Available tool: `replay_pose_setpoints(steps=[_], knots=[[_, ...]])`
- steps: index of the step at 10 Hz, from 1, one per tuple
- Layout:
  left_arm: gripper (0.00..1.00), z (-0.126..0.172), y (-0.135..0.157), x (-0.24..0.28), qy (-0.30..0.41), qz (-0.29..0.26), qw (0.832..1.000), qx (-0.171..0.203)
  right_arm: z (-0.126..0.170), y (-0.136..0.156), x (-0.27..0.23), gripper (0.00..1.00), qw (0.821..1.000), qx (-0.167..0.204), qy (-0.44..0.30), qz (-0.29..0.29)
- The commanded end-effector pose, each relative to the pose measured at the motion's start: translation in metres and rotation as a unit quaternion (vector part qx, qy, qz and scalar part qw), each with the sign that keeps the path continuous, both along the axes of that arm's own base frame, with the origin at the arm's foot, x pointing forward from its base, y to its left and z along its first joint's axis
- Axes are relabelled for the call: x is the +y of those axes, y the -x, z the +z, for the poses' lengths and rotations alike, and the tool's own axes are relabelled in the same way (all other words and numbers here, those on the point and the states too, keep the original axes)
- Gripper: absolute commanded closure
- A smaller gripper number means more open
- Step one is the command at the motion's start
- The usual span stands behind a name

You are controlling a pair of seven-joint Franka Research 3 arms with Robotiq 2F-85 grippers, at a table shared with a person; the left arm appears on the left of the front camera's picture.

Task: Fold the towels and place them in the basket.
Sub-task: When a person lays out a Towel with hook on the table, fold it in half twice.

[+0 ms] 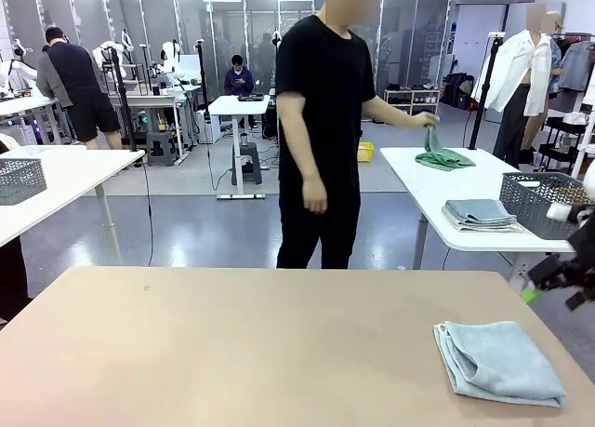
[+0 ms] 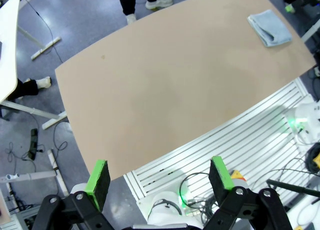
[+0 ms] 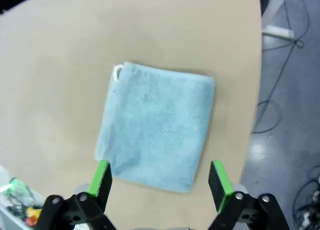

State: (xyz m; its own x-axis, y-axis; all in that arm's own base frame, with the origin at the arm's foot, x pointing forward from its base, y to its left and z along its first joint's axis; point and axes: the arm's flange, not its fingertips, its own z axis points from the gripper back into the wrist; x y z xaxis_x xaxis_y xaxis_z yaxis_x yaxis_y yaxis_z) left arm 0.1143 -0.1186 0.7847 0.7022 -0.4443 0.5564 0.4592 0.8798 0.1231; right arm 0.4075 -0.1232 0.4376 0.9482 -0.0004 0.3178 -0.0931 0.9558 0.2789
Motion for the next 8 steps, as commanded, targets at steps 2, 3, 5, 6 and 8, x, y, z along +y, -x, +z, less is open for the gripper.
replay_pose_setpoints(steps=[2,3,5,6,8], knots=[[0.0,0.003,0.009,-0.002,-0.001,-0.006,1.0,-0.007,0.108,0.035,-0.006,0.03,0.994,-0.075,0.027,0.069],[0.0,0.003,0.009,-0.002,-0.001,-0.006,1.0,-0.007,0.148,0.048,-0.005,0.03,0.991,-0.104,0.031,0.078],[0.0,0.003,0.009,-0.002,-0.001,-0.006,1.0,-0.007,0.221,0.089,0.011,0.03,0.976,-0.177,0.055,0.118],[0.0,0.003,0.009,-0.002,-0.001,-0.006,1.0,-0.007,0.245,0.105,0.021,0.03,0.97,-0.19,0.061,0.141],[0.0,0.003,0.009,-0.002,-0.001,-0.006,1.0,-0.007,0.275,0.134,0.041,0.03,0.962,-0.188,0.063,0.188]])
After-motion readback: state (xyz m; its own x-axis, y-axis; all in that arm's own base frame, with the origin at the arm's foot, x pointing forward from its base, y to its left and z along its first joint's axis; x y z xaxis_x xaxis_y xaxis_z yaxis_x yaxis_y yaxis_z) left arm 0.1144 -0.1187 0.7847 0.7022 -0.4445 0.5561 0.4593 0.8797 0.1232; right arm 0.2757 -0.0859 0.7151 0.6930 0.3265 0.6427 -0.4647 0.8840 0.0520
